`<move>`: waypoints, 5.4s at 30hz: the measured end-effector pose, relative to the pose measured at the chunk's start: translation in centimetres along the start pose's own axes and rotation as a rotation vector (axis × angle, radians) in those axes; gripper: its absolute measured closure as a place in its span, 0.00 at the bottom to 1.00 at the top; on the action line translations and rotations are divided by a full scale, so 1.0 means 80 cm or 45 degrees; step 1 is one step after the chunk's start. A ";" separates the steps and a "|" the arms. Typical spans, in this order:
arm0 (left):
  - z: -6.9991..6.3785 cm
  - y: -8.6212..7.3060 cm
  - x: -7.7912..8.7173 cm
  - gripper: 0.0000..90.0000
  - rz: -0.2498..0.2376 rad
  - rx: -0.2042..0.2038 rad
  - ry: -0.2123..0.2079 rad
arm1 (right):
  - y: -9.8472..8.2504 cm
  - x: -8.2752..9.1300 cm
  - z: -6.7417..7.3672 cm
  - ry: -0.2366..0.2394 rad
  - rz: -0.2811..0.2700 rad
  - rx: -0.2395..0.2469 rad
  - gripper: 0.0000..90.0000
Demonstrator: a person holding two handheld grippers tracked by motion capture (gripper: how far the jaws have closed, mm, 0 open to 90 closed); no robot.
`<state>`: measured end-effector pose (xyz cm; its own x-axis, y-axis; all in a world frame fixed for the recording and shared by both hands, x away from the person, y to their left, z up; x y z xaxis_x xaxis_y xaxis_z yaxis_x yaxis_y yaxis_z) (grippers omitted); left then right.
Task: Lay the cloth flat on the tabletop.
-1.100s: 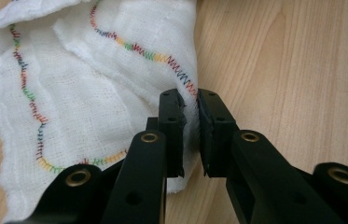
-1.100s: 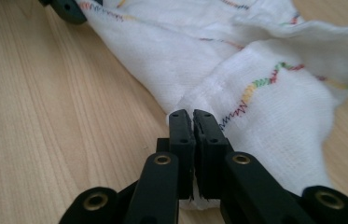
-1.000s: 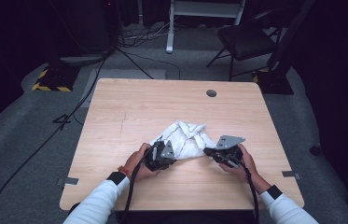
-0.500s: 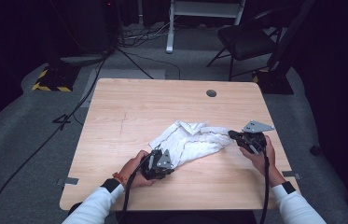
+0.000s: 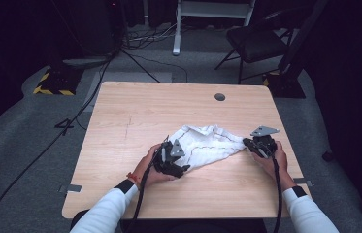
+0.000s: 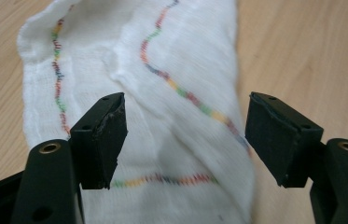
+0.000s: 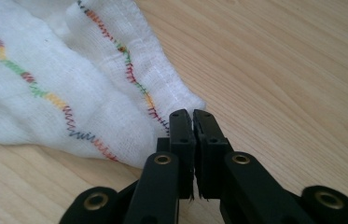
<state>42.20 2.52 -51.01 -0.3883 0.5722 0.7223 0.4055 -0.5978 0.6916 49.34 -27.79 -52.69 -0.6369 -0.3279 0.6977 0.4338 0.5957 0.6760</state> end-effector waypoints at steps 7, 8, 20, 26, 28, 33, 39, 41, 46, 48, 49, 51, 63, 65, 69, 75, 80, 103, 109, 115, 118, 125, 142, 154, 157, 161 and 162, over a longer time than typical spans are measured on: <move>0.014 0.028 -0.040 0.30 0.019 0.043 0.000 | -0.004 0.005 -0.003 -0.011 0.034 -0.020 0.97; 0.015 0.031 -0.047 0.30 0.032 0.058 -0.004 | -0.004 0.006 -0.003 -0.008 0.032 -0.017 0.97; 0.045 0.034 -0.074 0.55 0.050 0.199 -0.127 | -0.013 0.011 -0.013 -0.006 0.040 -0.048 0.97; 0.045 0.037 -0.066 0.90 0.016 0.132 -0.132 | -0.013 0.010 -0.012 -0.005 0.040 -0.036 0.96; 0.042 0.040 -0.062 0.92 -0.004 0.111 -0.144 | -0.013 0.010 -0.012 -0.007 0.040 -0.036 0.96; 0.031 0.045 -0.050 0.94 -0.035 0.051 -0.148 | -0.012 0.011 -0.013 -0.012 0.033 -0.028 0.96; 0.000 0.055 -0.027 0.94 -0.106 -0.018 -0.230 | -0.011 0.014 -0.013 -0.010 0.027 -0.025 0.96; -0.019 0.057 -0.021 0.94 -0.124 -0.056 -0.270 | -0.012 0.016 -0.014 -0.008 0.024 -0.030 0.96; -0.070 0.058 -0.020 0.94 -0.085 -0.190 -0.351 | -0.016 0.018 -0.020 -0.007 0.014 -0.054 0.96; -0.088 0.055 -0.023 0.94 -0.061 -0.239 -0.391 | -0.018 0.019 -0.021 -0.007 0.016 -0.059 0.96; -0.094 0.053 -0.025 0.94 -0.053 -0.251 -0.404 | -0.018 0.019 -0.021 -0.006 0.016 -0.060 0.96; -0.107 0.048 -0.028 0.94 -0.026 -0.285 -0.438 | -0.018 0.020 -0.022 -0.009 0.007 -0.071 0.96; -0.139 0.023 -0.034 0.66 0.044 -0.356 -0.395 | -0.017 0.020 -0.023 -0.046 0.006 -0.060 0.91; -0.125 0.027 -0.026 0.58 0.021 -0.313 -0.338 | -0.018 0.020 -0.025 -0.073 0.005 -0.068 0.85; -0.079 0.030 0.004 0.46 -0.044 -0.207 -0.227 | -0.013 0.028 -0.027 -0.096 -0.042 -0.087 0.72; -0.002 0.002 0.029 0.46 0.002 -0.088 -0.059 | 0.007 0.047 -0.004 -0.017 -0.148 -0.034 0.64; 0.048 -0.021 0.026 0.48 0.048 0.031 0.029 | 0.023 0.068 0.042 0.171 -0.209 0.041 0.60; 0.032 -0.076 0.037 0.91 0.210 0.000 -0.161 | -0.016 0.055 0.082 0.234 -0.058 0.131 0.58; -0.001 -0.088 0.051 0.83 0.225 -0.068 -0.183 | -0.028 0.046 0.024 0.047 -0.036 -0.042 0.57; 0.007 -0.071 0.057 0.55 0.119 -0.010 -0.160 | -0.029 0.035 -0.004 0.008 -0.027 -0.133 0.50; 0.024 -0.054 0.053 0.36 0.091 0.040 -0.073 | -0.026 0.026 -0.013 0.006 -0.022 -0.176 0.48; 0.051 0.008 0.015 0.24 -0.004 0.044 -0.019 | -0.024 0.003 -0.022 0.017 0.012 -0.230 0.52; 0.077 0.061 -0.083 0.51 0.070 -0.002 -0.078 | -0.014 -0.007 -0.022 0.144 0.015 -0.249 0.77; 0.116 0.059 -0.032 0.95 -0.095 0.081 -0.059 | 0.012 0.005 -0.019 0.110 -0.060 -0.116 0.95; 0.121 0.057 -0.009 0.95 -0.121 0.078 -0.042 | 0.032 0.015 -0.020 0.081 -0.118 -0.087 0.95; 0.129 0.042 0.008 0.95 -0.121 0.108 -0.019 | 0.057 0.020 -0.021 0.072 -0.164 -0.066 0.95; 0.132 0.037 0.010 0.95 -0.118 0.122 -0.020 | 0.065 0.019 -0.021 0.070 -0.176 -0.062 0.95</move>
<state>51.86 7.13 -48.35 -0.4151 0.6316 0.6548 0.4458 -0.4862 0.7516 51.72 -26.38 -47.73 -0.6573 -0.4452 0.6081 0.3753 0.5064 0.7764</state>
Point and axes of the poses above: each handheld gripper's, and its own axes: x roughly backward along the jaws, y roughly out of its top, z roughly to its left, the point moved 6 cm from there along -x, roughly forward along the jaws, and after that the axes turned 5 degrees about x, right-handed, at the moved point
